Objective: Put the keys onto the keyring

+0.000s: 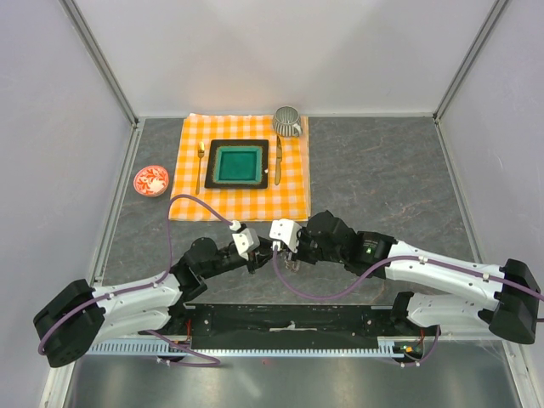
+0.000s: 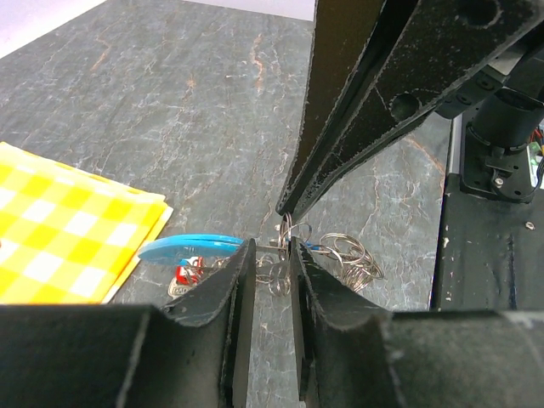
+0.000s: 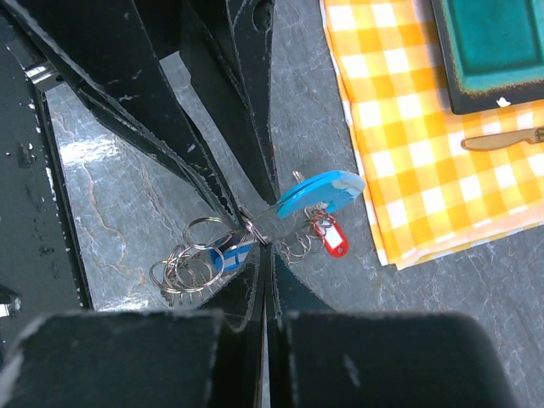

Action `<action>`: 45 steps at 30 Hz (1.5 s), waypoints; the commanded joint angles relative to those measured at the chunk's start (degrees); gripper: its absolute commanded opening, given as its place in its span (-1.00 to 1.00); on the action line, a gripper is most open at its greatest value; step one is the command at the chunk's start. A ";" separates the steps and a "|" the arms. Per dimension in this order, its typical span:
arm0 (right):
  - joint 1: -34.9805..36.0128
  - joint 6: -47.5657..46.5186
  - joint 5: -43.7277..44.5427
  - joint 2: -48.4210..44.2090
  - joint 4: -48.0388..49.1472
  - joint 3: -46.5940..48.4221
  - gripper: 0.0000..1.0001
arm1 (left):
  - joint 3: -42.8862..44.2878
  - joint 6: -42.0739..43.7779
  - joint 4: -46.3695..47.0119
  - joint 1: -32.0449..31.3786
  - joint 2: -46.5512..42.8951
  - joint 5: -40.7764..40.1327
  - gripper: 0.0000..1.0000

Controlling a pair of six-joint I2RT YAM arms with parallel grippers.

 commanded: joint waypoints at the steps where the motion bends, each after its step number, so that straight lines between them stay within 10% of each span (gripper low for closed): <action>1: 0.30 0.34 -0.39 -0.81 3.26 -0.11 -1.00 | 2.41 -0.18 -0.01 -0.31 0.28 0.84 -0.42; 13: 0.30 -0.62 -0.92 0.42 3.09 0.06 -1.00 | 5.14 -0.53 -1.42 -0.31 4.06 3.39 -0.56; 19: 0.39 -0.62 -1.44 0.24 3.09 -0.37 -1.00 | 6.11 -0.53 -3.26 -0.31 5.11 4.36 -0.96; 34: 0.39 -1.06 -1.53 0.42 3.53 -1.08 -1.00 | 9.01 -0.71 -7.05 -0.31 6.96 6.56 -0.60; 45: 0.30 1.12 0.48 -1.86 4.14 -1.87 -0.89 | 8.40 0.43 -5.47 -0.31 6.35 7.00 -0.96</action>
